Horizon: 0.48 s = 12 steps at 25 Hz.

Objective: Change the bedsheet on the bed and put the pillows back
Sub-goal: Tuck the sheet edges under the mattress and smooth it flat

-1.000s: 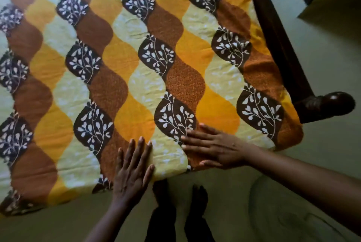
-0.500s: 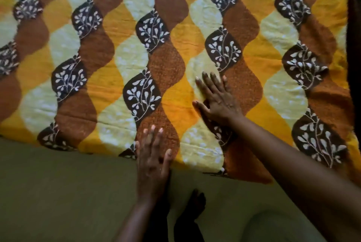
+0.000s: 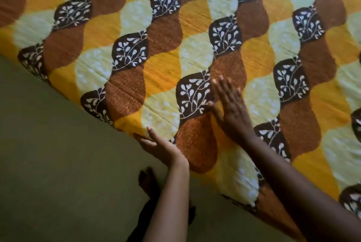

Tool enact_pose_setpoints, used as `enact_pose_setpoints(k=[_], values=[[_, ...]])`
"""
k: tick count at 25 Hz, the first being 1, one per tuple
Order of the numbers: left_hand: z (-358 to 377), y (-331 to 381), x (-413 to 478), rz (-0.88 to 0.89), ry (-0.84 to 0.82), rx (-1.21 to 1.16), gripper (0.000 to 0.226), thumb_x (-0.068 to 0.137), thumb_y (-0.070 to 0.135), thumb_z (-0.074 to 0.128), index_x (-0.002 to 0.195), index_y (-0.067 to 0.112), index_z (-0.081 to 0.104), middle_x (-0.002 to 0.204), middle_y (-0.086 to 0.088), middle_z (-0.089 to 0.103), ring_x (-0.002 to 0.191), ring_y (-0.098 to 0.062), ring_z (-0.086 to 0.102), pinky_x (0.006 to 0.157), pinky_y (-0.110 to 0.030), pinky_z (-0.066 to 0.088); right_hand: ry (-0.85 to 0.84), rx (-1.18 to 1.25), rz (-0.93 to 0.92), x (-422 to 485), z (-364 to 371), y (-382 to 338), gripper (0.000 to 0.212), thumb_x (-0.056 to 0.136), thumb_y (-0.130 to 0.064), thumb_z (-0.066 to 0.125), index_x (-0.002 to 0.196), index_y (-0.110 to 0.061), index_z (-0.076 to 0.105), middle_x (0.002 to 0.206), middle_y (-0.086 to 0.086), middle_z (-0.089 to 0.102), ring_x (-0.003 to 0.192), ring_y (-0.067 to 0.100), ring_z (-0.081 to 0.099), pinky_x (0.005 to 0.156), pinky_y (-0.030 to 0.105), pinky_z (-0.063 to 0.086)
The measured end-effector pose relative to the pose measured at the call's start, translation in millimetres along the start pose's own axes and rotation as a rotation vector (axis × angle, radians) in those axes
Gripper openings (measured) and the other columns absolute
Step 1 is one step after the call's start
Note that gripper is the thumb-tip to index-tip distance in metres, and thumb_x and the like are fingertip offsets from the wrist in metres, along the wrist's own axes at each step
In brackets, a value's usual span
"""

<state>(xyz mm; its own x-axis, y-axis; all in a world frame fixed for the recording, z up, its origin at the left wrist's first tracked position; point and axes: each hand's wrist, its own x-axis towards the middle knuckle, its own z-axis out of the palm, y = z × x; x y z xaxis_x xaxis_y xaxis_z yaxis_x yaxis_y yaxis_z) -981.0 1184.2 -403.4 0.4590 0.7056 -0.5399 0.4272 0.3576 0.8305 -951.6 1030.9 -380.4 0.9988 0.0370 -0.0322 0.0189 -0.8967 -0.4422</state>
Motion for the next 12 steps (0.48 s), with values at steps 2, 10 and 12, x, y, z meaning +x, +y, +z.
enact_pose_setpoints(k=[2, 10, 12], values=[[4.6, -8.0, 3.8, 0.015, 0.026, -0.012, 0.077, 0.079, 0.066, 0.04, 0.146, 0.033, 0.02, 0.152, 0.001, 0.022, 0.135, -0.025, 0.035, 0.105, -0.047, 0.039, -0.015, -0.059, 0.112, 60.8, -8.9, 15.7, 0.066, 0.092, -0.055, 0.025, 0.149, -0.023, 0.013, 0.157, -0.001, 0.0, 0.145, 0.017, -0.003, 0.119, 0.043, -0.001], [-9.3, 7.4, -4.4, -0.177, -0.061, -0.081, 0.075, 0.076, 0.069, 0.043, 0.143, 0.04, 0.026, 0.149, 0.004, 0.03, 0.128, -0.021, 0.044, 0.105, -0.04, 0.039, -0.172, -0.285, -0.338, 40.9, 55.9, -59.4, 0.069, 0.091, -0.06, 0.024, 0.149, -0.025, 0.015, 0.157, 0.0, 0.011, 0.145, 0.021, 0.003, 0.116, 0.044, 0.001], [-19.2, 14.0, -2.5, -0.272, -0.093, -0.134, 0.073, 0.077, 0.065, 0.049, 0.141, 0.034, 0.035, 0.146, -0.001, 0.038, 0.127, -0.024, 0.045, 0.105, -0.047, 0.038, -0.2, -0.29, -0.491, 13.8, 64.7, -75.4, 0.065, 0.092, -0.054, 0.03, 0.148, -0.022, 0.019, 0.156, 0.002, 0.019, 0.144, 0.023, 0.012, 0.115, 0.045, 0.007]])
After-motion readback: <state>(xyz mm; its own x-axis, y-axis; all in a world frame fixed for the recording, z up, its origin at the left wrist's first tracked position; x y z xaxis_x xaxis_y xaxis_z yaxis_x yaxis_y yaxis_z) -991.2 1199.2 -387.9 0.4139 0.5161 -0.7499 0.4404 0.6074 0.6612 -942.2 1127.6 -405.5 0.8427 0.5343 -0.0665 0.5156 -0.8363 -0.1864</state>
